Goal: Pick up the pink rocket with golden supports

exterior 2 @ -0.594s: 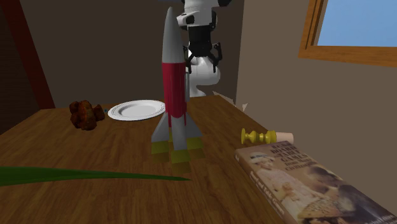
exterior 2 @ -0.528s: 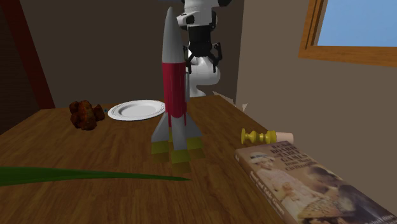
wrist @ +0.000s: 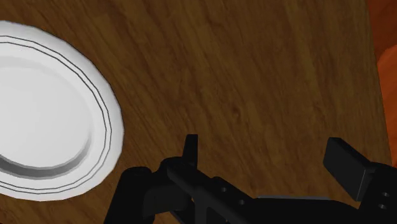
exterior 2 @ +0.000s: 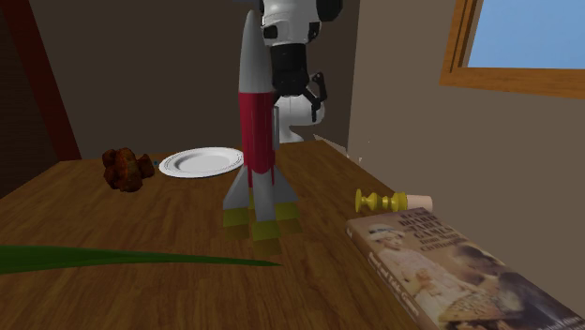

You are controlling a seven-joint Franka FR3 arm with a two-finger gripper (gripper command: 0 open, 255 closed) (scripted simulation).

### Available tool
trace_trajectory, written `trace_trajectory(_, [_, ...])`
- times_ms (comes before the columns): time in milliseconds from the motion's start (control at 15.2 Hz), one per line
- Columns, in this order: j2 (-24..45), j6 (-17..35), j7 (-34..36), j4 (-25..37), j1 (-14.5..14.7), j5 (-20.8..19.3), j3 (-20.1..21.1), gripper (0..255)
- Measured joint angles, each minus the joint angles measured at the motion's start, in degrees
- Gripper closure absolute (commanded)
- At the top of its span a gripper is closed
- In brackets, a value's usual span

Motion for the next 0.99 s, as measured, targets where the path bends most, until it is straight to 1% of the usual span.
trace_trajectory(726, [15.1,22.3,-0.3,7.2,-0.8,1.8,-0.9,0])
trace_trajectory(990, [22.2,28.7,-0.5,13.0,-0.9,2.9,-1.3,0])
